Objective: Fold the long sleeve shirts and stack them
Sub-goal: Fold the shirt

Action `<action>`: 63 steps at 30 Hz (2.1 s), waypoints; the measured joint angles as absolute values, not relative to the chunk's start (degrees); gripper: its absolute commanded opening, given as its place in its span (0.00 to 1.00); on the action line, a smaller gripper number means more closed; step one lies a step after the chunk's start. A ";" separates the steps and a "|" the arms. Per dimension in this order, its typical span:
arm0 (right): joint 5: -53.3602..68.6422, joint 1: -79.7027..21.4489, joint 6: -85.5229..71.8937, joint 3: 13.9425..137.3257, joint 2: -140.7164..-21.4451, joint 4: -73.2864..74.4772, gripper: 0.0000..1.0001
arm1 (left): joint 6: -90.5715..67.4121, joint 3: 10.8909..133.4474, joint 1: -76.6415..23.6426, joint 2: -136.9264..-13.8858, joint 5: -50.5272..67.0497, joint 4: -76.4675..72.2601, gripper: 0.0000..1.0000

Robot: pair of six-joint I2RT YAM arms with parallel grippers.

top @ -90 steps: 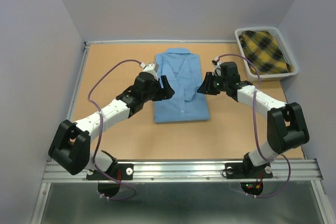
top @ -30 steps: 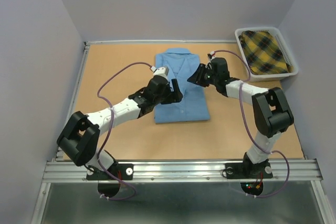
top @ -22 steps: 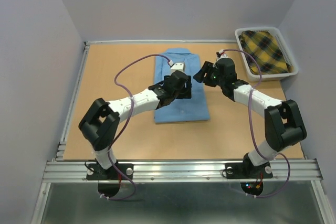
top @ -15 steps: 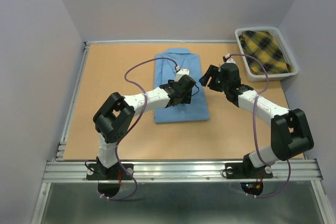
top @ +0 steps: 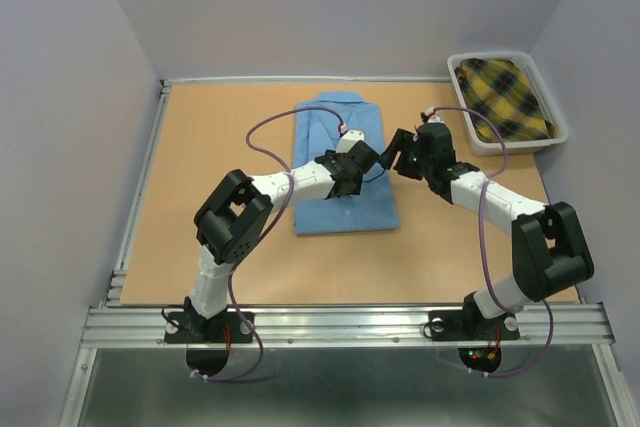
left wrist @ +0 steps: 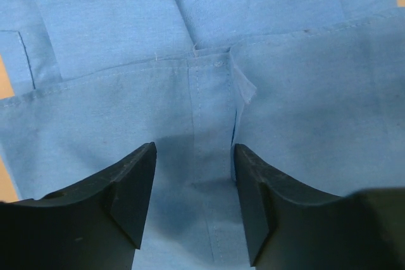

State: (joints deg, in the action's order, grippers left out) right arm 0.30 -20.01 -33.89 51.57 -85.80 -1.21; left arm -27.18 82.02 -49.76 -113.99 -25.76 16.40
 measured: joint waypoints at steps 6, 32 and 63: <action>3.36 -20.03 -33.78 51.64 -87.92 -1.19 0.70 | -28.25 82.48 -49.76 -114.52 -28.25 17.89 0.55; 28.14 -20.01 -33.36 60.93 -102.67 -2.39 0.26 | -35.07 75.18 -45.98 -107.98 -26.59 14.96 0.55; 41.47 -20.03 -40.82 67.99 -120.49 -17.65 0.23 | -35.18 74.24 -45.63 -106.41 -24.01 11.79 0.56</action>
